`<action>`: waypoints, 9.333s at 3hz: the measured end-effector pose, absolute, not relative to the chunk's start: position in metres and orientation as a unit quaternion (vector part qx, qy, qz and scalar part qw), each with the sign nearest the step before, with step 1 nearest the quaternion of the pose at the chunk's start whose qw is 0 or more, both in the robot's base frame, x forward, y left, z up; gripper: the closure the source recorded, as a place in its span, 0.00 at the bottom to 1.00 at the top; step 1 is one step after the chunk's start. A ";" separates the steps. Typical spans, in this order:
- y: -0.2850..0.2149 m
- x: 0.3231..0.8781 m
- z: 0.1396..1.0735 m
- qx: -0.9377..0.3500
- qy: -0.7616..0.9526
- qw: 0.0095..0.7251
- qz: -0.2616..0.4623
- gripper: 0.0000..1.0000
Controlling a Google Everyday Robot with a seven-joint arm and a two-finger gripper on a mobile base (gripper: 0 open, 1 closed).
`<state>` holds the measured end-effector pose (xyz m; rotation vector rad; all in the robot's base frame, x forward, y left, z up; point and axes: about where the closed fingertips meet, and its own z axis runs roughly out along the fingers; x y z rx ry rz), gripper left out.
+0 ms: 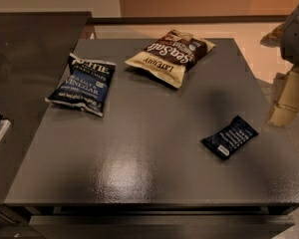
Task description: Move rxbar blueberry near blue chip bag
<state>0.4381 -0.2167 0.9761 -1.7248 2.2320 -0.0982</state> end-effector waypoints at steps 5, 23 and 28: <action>-0.218 0.447 0.928 -0.711 0.692 0.116 -0.034 0.00; 0.001 0.490 0.899 -0.798 0.575 0.167 0.066 1.00; 0.075 0.509 0.885 -0.800 0.554 0.206 0.100 0.13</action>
Offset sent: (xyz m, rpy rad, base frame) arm 0.0007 -0.0002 0.0010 0.0064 0.0129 0.0382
